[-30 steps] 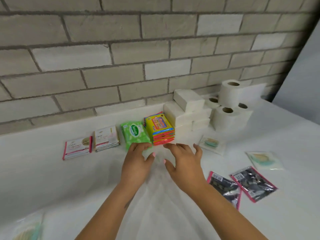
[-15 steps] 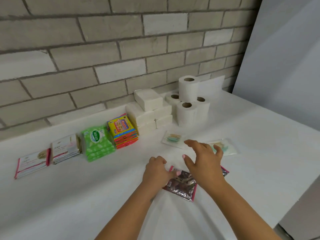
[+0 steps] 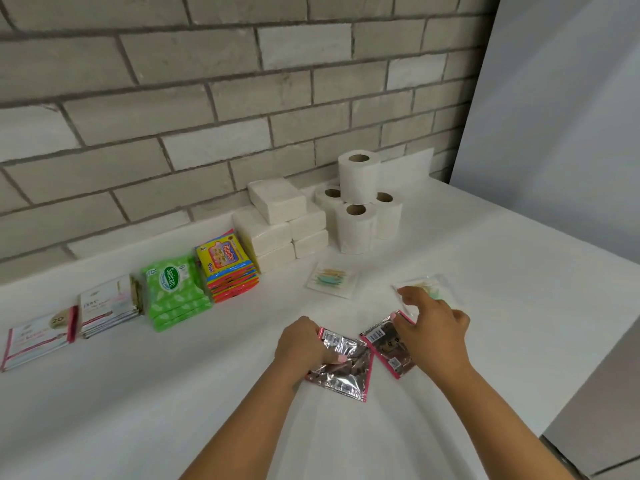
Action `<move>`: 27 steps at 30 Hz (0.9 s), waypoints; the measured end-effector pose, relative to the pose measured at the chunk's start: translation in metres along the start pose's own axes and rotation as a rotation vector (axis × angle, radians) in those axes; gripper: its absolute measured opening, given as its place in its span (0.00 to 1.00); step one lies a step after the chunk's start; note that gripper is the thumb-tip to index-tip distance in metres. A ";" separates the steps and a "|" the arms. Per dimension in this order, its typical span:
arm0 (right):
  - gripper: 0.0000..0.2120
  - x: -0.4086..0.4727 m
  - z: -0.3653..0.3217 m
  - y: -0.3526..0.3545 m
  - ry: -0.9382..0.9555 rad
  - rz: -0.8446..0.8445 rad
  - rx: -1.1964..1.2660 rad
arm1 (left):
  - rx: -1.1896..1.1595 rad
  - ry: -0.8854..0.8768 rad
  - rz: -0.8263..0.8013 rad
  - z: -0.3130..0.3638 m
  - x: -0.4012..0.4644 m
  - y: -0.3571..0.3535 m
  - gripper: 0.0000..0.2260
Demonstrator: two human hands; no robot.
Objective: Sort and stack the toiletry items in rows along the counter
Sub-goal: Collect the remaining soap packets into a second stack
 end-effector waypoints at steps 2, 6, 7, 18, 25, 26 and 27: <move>0.17 0.004 0.005 -0.003 -0.064 -0.051 -0.037 | -0.116 -0.012 -0.055 -0.002 0.001 0.004 0.20; 0.23 0.009 0.015 -0.012 -0.238 -0.224 -0.175 | -0.433 -0.021 -0.128 -0.007 -0.004 0.018 0.17; 0.26 0.010 0.018 -0.014 -0.287 -0.265 -0.187 | -0.480 -0.026 -0.145 -0.008 -0.006 0.022 0.16; 0.35 0.019 0.030 -0.031 -0.465 -0.389 -0.303 | -0.235 -0.277 0.128 -0.023 -0.008 0.040 0.22; 0.24 0.023 0.033 -0.035 -0.513 -0.436 -0.253 | -0.234 -0.290 0.155 -0.046 -0.006 0.038 0.16; 0.22 0.023 0.033 -0.035 -0.502 -0.436 -0.237 | -0.207 -0.315 0.121 -0.047 -0.009 0.041 0.15; 0.19 0.023 0.033 -0.035 -0.484 -0.430 -0.210 | -0.170 -0.352 0.078 -0.047 -0.012 0.043 0.15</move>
Point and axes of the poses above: each hand's wrist, its own x-axis towards the middle knuckle, its own y-axis out of the back of the hand, z = x × y, the point moved 2 cm from there along x, towards the middle knuckle, and after that the axes turned 6 degrees about -x, right-handed, at the moved point
